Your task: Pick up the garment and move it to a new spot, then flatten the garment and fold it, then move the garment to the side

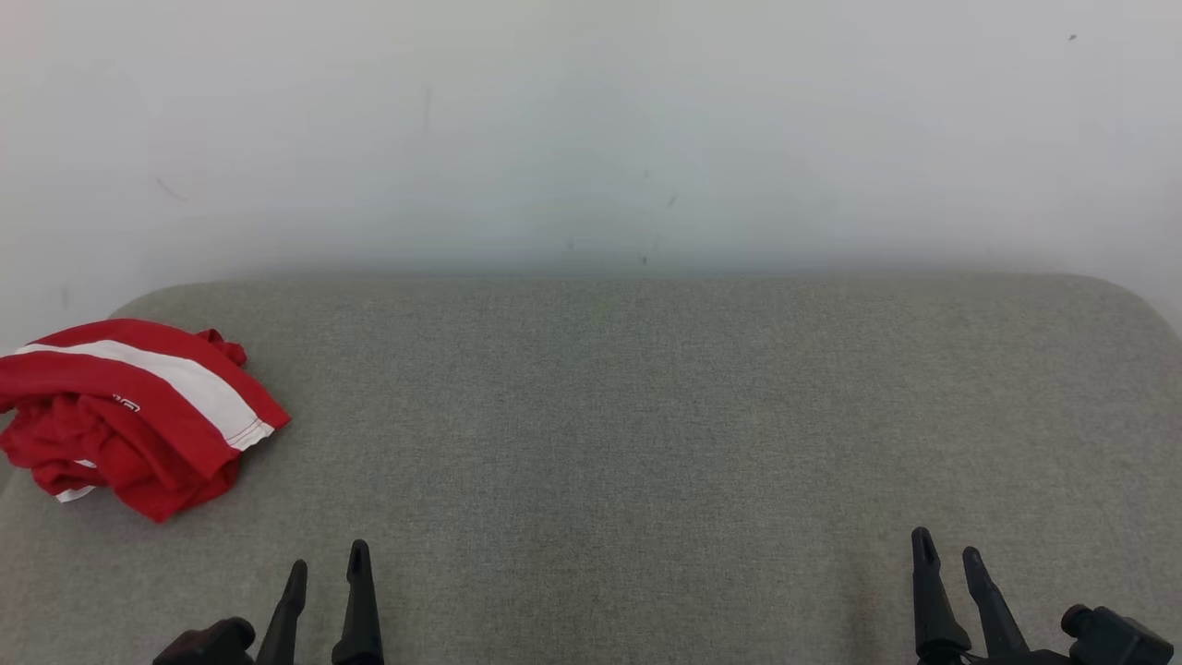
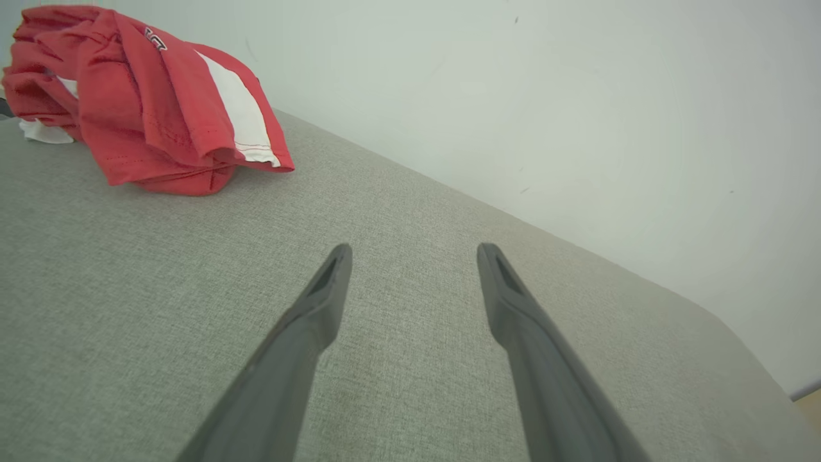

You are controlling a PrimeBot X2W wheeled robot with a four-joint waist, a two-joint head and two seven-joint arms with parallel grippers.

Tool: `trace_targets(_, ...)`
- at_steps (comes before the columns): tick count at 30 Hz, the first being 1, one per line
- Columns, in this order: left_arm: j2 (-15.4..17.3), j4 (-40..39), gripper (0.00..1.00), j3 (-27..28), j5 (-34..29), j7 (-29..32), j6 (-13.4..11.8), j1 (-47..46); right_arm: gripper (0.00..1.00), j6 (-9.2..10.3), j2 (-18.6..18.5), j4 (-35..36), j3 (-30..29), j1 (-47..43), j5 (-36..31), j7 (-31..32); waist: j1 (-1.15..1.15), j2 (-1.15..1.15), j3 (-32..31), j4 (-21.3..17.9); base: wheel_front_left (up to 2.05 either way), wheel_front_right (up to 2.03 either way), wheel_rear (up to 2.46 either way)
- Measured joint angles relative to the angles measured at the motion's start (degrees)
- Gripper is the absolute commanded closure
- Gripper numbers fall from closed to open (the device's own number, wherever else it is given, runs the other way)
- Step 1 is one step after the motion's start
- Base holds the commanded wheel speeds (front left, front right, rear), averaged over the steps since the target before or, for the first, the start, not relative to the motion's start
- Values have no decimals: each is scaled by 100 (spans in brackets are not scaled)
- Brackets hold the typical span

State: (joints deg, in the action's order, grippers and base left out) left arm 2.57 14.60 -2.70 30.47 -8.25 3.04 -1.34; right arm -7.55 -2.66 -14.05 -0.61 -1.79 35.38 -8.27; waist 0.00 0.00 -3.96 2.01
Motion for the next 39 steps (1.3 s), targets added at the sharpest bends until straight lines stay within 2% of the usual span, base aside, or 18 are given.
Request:
trace_targets(16,13,59,0,-94,-916,-227,-1,1,0,0,-3,-35,38,-53,-959,-226,0,0,-57,39,0,0,0)
trace_targets(39,15,290,0,-138,-1803,-514,-9,13,0,0,-9,-220,131,-57,-2018,-506,0,0,-170,132,0,0,0)
